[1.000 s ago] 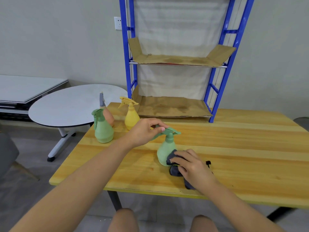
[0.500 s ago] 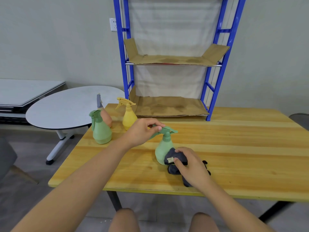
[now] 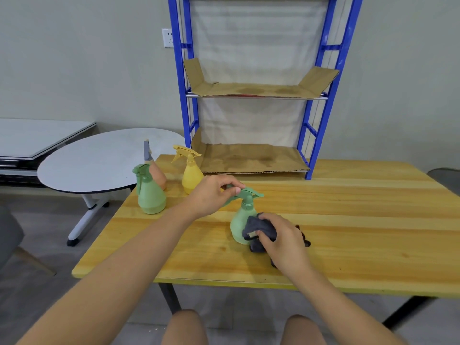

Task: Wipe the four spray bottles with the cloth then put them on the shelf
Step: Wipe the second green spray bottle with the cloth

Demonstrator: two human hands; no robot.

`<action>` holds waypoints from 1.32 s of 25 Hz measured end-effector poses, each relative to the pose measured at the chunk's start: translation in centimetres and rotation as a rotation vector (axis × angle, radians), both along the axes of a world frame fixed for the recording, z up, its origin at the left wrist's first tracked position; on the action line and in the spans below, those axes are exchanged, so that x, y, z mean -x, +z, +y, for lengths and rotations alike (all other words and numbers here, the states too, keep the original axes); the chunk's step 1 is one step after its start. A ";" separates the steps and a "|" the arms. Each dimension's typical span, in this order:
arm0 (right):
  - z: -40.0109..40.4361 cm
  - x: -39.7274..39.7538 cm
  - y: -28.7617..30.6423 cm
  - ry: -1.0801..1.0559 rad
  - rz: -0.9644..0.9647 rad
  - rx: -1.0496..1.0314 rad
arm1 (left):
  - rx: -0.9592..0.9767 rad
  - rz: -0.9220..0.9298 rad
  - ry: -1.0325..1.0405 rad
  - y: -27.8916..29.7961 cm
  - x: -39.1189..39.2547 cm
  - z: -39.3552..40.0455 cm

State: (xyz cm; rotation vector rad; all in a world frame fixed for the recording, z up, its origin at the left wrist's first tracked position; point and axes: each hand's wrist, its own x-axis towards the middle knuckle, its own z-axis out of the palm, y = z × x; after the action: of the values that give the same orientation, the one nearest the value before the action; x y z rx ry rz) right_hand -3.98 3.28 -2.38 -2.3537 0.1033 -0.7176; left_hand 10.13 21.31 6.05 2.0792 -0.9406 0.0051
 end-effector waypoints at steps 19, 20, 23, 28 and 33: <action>0.4 -0.3 -2.9 0.218 -0.088 0.460 | -0.022 -0.056 -0.014 -0.1 -0.4 0.0; 0.2 0.2 -3.5 0.245 -0.055 0.495 | -0.022 -0.055 -0.011 -0.1 -0.4 0.0; -0.5 -0.9 -2.0 0.228 -0.095 0.362 | -0.021 -0.044 -0.013 -0.1 -0.3 -0.1; -1.4 -2.2 -1.1 0.094 -0.084 0.166 | -0.013 -0.041 -0.013 -0.2 -0.4 0.0; -1.9 -0.3 -3.3 0.231 0.072 0.333 | -0.004 -0.043 -0.012 -0.2 -0.3 -0.1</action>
State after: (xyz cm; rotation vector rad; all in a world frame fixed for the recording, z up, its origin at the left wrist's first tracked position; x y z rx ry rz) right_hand -3.63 1.35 -5.66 -2.6503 -0.2735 -0.5712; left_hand 10.39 21.23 5.80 2.0840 -0.9801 0.0419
